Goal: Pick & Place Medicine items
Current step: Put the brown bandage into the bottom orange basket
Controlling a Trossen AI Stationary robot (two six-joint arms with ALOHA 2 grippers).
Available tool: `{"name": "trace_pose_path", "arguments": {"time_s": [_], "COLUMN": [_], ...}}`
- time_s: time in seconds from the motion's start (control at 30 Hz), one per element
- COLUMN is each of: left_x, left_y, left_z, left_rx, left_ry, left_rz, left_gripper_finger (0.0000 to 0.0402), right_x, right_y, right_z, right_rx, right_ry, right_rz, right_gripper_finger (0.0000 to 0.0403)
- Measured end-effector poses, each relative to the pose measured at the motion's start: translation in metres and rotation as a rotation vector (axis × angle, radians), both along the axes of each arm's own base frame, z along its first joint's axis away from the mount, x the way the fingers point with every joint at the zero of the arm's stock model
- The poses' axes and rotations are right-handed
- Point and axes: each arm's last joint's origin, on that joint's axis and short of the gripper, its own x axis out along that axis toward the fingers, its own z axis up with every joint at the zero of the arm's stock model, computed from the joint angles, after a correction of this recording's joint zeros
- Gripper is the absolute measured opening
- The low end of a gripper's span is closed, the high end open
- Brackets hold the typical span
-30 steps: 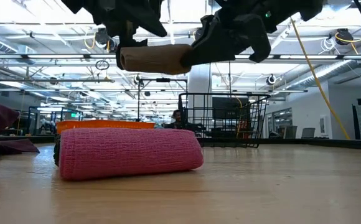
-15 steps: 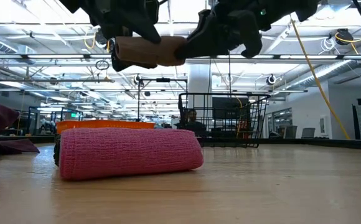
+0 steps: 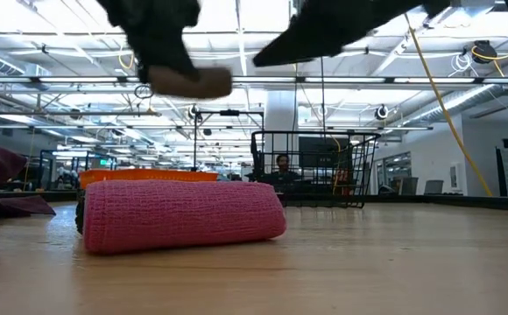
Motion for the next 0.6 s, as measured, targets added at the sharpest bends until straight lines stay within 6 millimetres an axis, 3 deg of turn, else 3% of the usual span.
{"name": "trace_pose_path", "arguments": {"time_s": [0.2,0.6], "left_x": [-0.029,-0.035], "left_y": [0.023,0.081], "left_z": [0.0,-0.058], "left_rx": [0.173,0.168], "left_ry": [0.16,0.251], "left_rz": [0.305,0.451], "left_gripper_finger": [0.0046,0.0046], "right_x": [-0.021,-0.04], "right_y": [-0.002,-0.005], "right_z": [0.007,-0.01], "right_rx": [0.053,0.102], "right_ry": [-0.033,-0.058], "right_rz": [-0.019,-0.027], "right_gripper_finger": [0.0144,0.013]}}
